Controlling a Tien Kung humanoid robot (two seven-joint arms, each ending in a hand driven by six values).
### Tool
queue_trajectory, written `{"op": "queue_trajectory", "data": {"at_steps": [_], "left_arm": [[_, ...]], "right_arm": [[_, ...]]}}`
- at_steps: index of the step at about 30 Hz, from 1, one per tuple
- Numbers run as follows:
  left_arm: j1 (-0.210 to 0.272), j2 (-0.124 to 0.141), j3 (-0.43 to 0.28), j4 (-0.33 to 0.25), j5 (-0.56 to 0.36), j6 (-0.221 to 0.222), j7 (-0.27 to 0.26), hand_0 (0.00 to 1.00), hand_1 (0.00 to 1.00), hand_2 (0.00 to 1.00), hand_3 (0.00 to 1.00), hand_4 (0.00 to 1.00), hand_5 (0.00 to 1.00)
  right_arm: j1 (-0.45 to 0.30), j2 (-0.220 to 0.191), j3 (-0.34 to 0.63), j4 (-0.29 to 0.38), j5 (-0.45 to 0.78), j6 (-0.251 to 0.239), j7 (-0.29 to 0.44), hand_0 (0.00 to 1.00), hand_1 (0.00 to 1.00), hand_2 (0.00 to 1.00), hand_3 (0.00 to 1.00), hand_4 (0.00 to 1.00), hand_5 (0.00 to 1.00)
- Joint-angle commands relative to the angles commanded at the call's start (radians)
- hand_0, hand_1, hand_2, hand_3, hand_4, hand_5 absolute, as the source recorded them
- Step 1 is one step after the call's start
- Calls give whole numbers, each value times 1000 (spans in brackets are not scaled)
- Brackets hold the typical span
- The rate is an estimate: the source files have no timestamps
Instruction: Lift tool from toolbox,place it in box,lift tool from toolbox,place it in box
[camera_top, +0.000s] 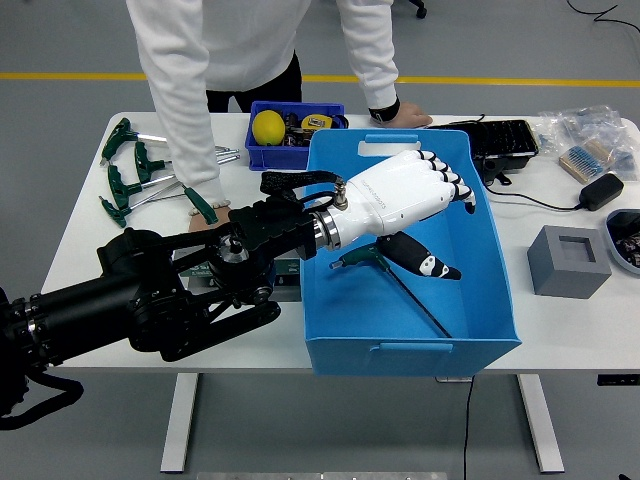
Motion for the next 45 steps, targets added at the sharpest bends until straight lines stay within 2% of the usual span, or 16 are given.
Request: {"op": "queue_trajectory", "data": {"at_steps": [6, 7, 8, 12, 13, 14, 17, 19, 20, 21, 25, 26, 33, 37, 38, 45], "left_arm": [[3, 13, -22, 1, 17, -21, 7, 767, 777, 816, 753, 993, 722], [5, 19, -27, 2, 24, -30, 11, 767, 777, 816, 753, 993, 722], [6, 24, -32, 4, 31, -37, 15, 754, 718, 757, 725, 998, 743], [15, 66, -60, 20, 70, -48, 15, 754, 718, 757, 725, 998, 743], [19, 82, -70, 26, 78, -50, 14, 754, 718, 757, 725, 998, 743], [25, 98, -82, 31, 85, -53, 14, 732, 597, 627, 597, 990, 737], [40, 147, -116, 35, 90, -72, 22, 732, 597, 627, 597, 990, 737], [51, 183, -137, 39, 66, -113, 38, 732, 597, 627, 597, 990, 737], [58, 204, -151, 44, 59, -137, 49, 728, 610, 625, 565, 885, 677], [64, 220, -161, 48, 60, -158, 58, 728, 610, 625, 565, 885, 677], [82, 263, -179, 59, 63, -201, 71, 728, 610, 625, 565, 885, 677], [87, 272, -179, 59, 64, -205, 72, 751, 628, 646, 543, 812, 640], [125, 311, -184, 67, 78, -243, 82, 768, 637, 653, 526, 801, 633], [144, 334, -171, 52, 89, -325, 111, 768, 637, 653, 526, 801, 633], [147, 337, -170, 50, 91, -335, 115, 829, 656, 673, 511, 814, 667], [168, 367, -161, 5, 110, -450, 160, 844, 643, 661, 490, 847, 687]], "right_arm": [[-1, 1, 0, 0, 2, -1, 1, 736, 670, 719, 668, 930, 816], [-1, 1, 0, 0, 3, -1, 1, 736, 670, 719, 668, 930, 816], [-1, 1, 0, 0, 3, -1, 1, 736, 670, 719, 667, 930, 815], [-3, 1, 1, 0, 6, -1, 2, 736, 670, 719, 667, 930, 815], [-4, 2, -1, 0, 9, -2, 2, 736, 670, 719, 667, 930, 815], [-5, 2, -3, 0, 12, -1, 3, 736, 670, 718, 667, 930, 815], [-7, 1, -7, 0, 17, -2, 3, 736, 670, 718, 667, 930, 815], [-9, 1, -8, 0, 19, -3, 2, 736, 670, 718, 667, 930, 815], [-9, 0, -8, 0, 20, -4, 3, 736, 669, 719, 667, 930, 815], [-9, -1, -9, 0, 21, -4, 3, 736, 669, 719, 667, 930, 815], [-10, 0, -12, 0, 24, -4, 3, 736, 669, 719, 667, 930, 815], [-10, 0, -13, 0, 24, -4, 4, 736, 670, 718, 667, 929, 815], [-9, 4, -17, 0, 26, -2, 7, 736, 670, 718, 667, 929, 815], [-12, 5, -19, 0, 26, -2, 6, 736, 670, 718, 667, 929, 815], [-13, 5, -20, 0, 26, -2, 5, 737, 669, 719, 667, 929, 814], [-18, 4, -22, 0, 28, -3, 4, 736, 668, 718, 667, 929, 814]]}}
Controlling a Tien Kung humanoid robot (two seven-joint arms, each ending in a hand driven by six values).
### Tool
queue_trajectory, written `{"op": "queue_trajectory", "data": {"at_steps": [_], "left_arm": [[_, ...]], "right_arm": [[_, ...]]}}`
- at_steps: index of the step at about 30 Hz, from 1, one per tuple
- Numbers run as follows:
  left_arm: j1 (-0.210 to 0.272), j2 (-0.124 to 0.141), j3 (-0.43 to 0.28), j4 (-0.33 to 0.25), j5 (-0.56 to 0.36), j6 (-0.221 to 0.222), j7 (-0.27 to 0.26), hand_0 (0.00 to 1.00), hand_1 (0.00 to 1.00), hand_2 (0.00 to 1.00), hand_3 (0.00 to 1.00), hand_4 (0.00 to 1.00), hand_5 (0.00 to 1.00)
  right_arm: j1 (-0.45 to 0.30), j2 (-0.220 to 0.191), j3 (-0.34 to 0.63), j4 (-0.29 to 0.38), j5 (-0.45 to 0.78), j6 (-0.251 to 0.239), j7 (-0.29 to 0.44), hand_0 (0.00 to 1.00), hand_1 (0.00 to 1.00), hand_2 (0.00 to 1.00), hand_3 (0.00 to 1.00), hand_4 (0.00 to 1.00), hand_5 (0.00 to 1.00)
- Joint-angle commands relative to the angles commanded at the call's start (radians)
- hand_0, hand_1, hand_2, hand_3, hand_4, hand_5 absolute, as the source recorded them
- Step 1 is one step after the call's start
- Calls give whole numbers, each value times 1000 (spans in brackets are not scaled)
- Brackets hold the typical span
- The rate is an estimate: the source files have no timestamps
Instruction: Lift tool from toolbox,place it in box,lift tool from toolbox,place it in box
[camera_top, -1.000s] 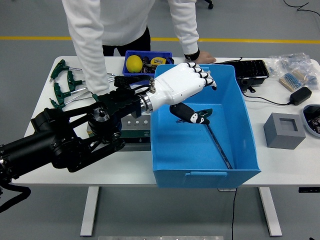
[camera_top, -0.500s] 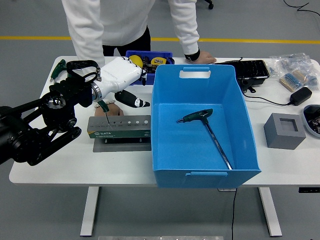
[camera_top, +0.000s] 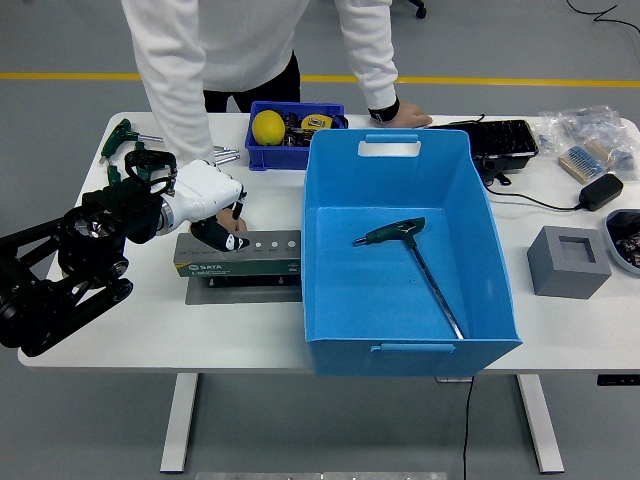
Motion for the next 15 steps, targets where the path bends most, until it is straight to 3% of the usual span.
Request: {"op": "queue_trajectory", "data": {"at_steps": [10, 11, 15], "left_arm": [[-13, 1, 1, -13, 25, -18, 3, 848, 614, 629, 454, 831, 655], [-15, 1, 1, -14, 23, -21, 5, 853, 552, 570, 405, 819, 655], [-19, 1, 5, -21, 19, -43, 14, 853, 552, 570, 405, 819, 655]], "right_arm": [[4, 0, 6, 0, -1, -1, 0, 736, 669, 718, 666, 929, 815], [4, 0, 6, 0, 0, -1, 0, 737, 668, 719, 667, 929, 814], [4, 0, 6, 0, 2, -1, 0, 737, 668, 719, 667, 929, 814]]}}
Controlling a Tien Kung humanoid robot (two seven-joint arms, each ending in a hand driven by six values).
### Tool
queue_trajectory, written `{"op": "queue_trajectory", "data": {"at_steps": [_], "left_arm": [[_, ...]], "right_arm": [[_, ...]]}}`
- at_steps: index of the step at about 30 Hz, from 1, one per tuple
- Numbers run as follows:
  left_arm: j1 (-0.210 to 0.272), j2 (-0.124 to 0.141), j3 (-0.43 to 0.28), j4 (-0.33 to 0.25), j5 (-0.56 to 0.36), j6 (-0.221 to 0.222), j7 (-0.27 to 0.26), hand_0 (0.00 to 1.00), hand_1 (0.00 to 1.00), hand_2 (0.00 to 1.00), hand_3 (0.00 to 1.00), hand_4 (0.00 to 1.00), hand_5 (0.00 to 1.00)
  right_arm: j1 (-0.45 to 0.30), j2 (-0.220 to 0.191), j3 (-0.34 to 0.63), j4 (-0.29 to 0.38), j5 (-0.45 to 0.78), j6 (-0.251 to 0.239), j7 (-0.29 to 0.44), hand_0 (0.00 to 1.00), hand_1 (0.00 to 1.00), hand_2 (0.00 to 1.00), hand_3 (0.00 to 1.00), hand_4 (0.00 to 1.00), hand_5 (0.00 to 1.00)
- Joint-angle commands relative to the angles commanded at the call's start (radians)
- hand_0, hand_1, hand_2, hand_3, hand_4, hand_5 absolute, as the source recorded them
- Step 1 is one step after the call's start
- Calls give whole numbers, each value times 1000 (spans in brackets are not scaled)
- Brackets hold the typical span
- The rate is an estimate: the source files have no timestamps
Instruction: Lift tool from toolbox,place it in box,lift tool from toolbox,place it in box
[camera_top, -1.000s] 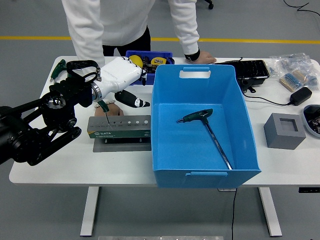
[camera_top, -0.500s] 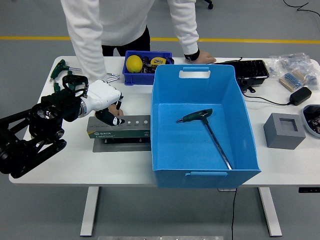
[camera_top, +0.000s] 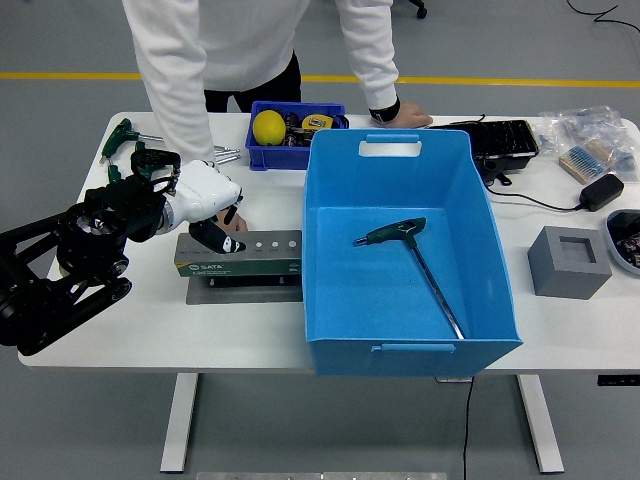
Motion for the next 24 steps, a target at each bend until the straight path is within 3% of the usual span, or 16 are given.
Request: {"op": "queue_trajectory", "data": {"at_steps": [10, 19, 20, 24], "left_arm": [[0, 6, 19, -18, -8, -58, 34, 857, 544, 539, 414, 799, 672], [-3, 8, 35, -7, 3, -74, 44, 857, 528, 526, 400, 797, 675], [-3, 9, 36, -7, 3, -74, 43, 853, 495, 447, 365, 794, 681], [-5, 9, 39, -7, 5, -74, 42, 853, 495, 447, 365, 794, 681]], "right_arm": [[0, 0, 7, 0, -5, 0, -1, 735, 668, 718, 666, 929, 817], [2, 0, 11, 0, -9, 0, 0, 737, 669, 719, 666, 929, 816], [2, 0, 12, 0, -10, 0, -1, 736, 669, 718, 666, 929, 816], [2, 1, 13, 0, -11, 0, -1, 736, 669, 718, 666, 929, 816]]}}
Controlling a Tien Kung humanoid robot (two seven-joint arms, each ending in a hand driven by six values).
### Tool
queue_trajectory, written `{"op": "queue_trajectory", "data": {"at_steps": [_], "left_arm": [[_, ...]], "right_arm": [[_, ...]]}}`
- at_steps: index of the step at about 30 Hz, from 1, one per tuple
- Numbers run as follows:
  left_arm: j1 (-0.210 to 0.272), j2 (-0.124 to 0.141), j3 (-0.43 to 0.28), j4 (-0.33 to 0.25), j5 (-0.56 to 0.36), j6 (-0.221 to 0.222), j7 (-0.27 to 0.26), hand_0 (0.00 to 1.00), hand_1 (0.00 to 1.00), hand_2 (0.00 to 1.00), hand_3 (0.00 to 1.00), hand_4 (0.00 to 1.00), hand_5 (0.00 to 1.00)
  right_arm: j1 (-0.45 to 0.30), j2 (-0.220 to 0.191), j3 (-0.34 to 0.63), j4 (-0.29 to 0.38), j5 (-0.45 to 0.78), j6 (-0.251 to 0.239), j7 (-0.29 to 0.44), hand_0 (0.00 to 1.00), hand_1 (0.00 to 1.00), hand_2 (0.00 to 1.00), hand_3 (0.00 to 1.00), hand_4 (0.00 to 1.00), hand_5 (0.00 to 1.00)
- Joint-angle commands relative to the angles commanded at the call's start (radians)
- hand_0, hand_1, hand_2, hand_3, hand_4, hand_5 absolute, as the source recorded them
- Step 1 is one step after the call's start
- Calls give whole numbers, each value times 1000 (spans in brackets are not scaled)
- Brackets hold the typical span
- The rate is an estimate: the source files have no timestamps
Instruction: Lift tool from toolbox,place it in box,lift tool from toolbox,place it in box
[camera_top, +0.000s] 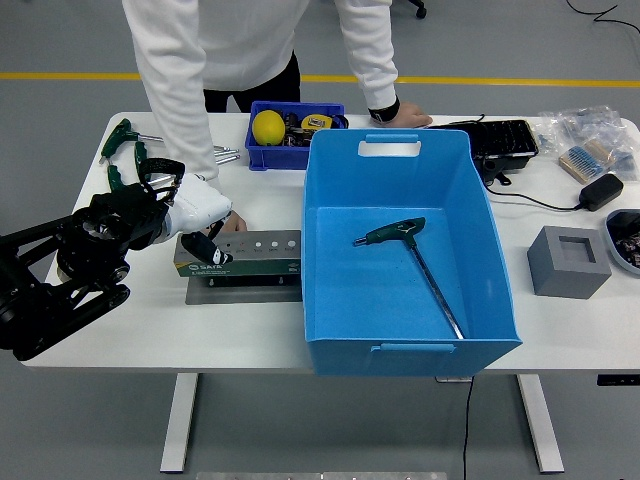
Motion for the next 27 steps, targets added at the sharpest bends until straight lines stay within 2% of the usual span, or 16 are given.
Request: {"op": "queue_trajectory", "data": {"at_steps": [1, 2, 7, 8, 13, 14, 19, 20, 25, 26, 27], "left_arm": [[-1, 0, 1, 0, 1, 1, -1, 853, 495, 447, 365, 794, 681], [-1, -1, 3, 0, 1, 2, -1, 850, 405, 327, 284, 798, 687], [-3, -2, 10, 6, 2, 0, -2, 850, 405, 327, 284, 798, 687], [-3, -2, 11, 7, 2, 1, -2, 840, 355, 275, 242, 803, 697], [-4, -1, 16, 10, 1, 2, -4, 840, 355, 275, 242, 803, 697], [-4, -1, 17, 11, 1, 4, -5, 802, 298, 235, 202, 800, 699], [-5, 0, 19, 14, 1, 18, -14, 802, 298, 235, 202, 800, 699], [-6, 0, 18, 15, 1, 25, -18, 565, 222, 182, 156, 797, 704], [-5, 0, 17, 22, 10, 57, -42, 565, 222, 182, 156, 797, 704], [-4, 0, 17, 22, 14, 61, -47, 387, 136, 132, 118, 813, 674], [-3, 0, 17, 23, 21, 70, -55, 387, 136, 132, 118, 813, 674]], "right_arm": [[0, 0, 0, 0, 1, 0, 0, 736, 669, 718, 666, 929, 816], [0, 0, 0, 0, 1, 0, 0, 736, 669, 719, 666, 930, 817], [2, 0, -1, 0, 3, 0, 1, 736, 669, 719, 666, 930, 817], [2, 0, -1, 0, 3, 0, 2, 735, 669, 718, 666, 930, 817], [0, -1, -3, 0, 6, 0, 1, 735, 669, 718, 666, 930, 817], [0, -1, -4, 0, 7, 0, 1, 736, 669, 718, 666, 930, 817], [1, -1, -4, 0, 8, -1, 2, 736, 669, 718, 666, 930, 817], [1, -1, -4, 0, 7, 0, 2, 737, 669, 719, 666, 930, 818], [1, -1, -7, 0, 11, 0, 3, 737, 669, 719, 666, 930, 818], [0, -1, -8, 0, 11, 0, 3, 735, 669, 719, 666, 930, 817], [0, -1, -8, 0, 12, -1, 2, 735, 669, 719, 666, 930, 817]]}}
